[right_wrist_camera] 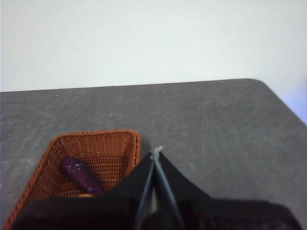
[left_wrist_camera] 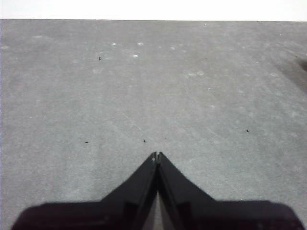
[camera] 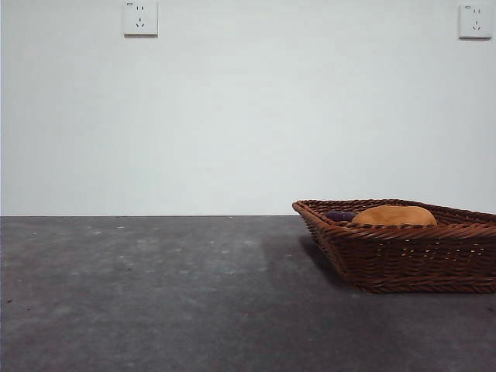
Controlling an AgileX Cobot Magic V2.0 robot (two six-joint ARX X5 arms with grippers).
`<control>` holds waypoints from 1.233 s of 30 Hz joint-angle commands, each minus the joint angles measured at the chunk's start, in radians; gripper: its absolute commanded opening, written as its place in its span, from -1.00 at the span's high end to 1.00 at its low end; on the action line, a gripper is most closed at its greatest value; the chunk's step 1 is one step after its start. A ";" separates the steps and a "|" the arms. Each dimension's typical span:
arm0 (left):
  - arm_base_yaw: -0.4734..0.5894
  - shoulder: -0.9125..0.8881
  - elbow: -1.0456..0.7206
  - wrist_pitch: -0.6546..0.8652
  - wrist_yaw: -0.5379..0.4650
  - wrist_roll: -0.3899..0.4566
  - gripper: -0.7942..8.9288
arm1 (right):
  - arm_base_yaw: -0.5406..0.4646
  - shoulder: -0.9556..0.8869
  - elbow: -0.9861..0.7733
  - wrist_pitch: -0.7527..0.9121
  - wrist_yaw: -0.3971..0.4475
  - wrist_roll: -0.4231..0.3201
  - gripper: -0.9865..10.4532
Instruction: Help me put the vegetables on the table into the basket
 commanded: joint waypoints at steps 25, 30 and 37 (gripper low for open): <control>0.003 0.003 -0.005 -0.001 -0.001 -0.006 0.84 | 0.022 -0.365 -0.624 0.237 0.000 0.101 0.82; 0.003 0.010 -0.005 0.000 0.000 -0.006 0.84 | 0.022 -0.365 -0.624 0.237 0.000 0.101 0.82; 0.003 0.011 -0.005 0.000 -0.001 -0.006 0.84 | 0.021 -0.364 -0.623 0.234 0.000 0.101 0.82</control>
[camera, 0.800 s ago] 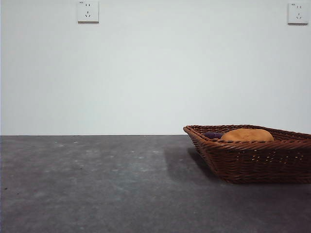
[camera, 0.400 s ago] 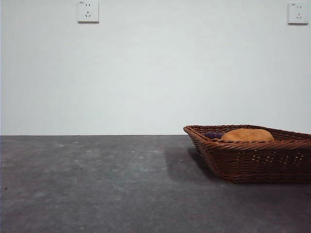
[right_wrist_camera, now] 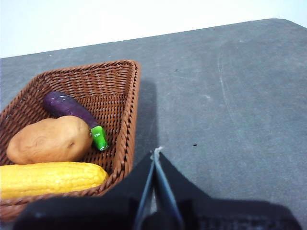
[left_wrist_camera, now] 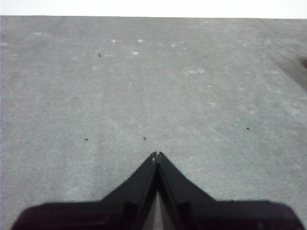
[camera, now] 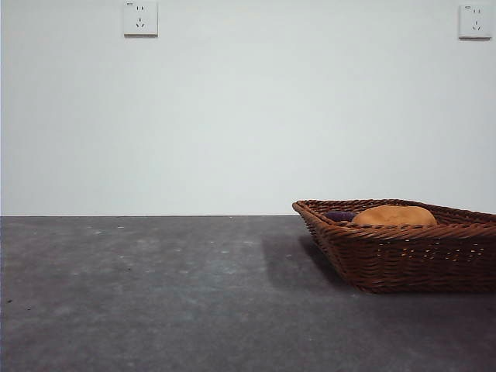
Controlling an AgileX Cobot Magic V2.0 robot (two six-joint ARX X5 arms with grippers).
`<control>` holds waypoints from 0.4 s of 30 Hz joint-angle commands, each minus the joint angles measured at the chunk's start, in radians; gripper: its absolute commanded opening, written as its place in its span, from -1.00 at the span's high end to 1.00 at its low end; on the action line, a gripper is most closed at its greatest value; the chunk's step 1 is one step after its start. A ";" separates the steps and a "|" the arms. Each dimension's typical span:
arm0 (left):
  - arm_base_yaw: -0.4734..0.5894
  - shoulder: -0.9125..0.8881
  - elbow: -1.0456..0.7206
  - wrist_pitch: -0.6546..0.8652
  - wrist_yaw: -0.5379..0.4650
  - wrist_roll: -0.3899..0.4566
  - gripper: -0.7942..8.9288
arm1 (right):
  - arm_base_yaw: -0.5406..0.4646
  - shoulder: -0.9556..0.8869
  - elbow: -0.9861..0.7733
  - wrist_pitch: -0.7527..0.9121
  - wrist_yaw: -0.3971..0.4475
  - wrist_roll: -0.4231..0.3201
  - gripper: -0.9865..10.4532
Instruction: Help me put the vegetables on the table into the basket
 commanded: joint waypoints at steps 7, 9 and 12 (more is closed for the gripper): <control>0.003 0.000 -0.005 0.000 0.000 -0.004 0.84 | 0.000 -0.001 -0.008 0.000 0.001 0.010 0.82; 0.003 0.000 -0.005 0.000 0.000 -0.004 0.84 | 0.000 -0.001 -0.008 0.000 0.001 0.010 0.82; 0.003 0.000 -0.005 0.000 -0.001 -0.004 0.84 | 0.000 -0.001 -0.008 0.000 0.001 0.010 0.82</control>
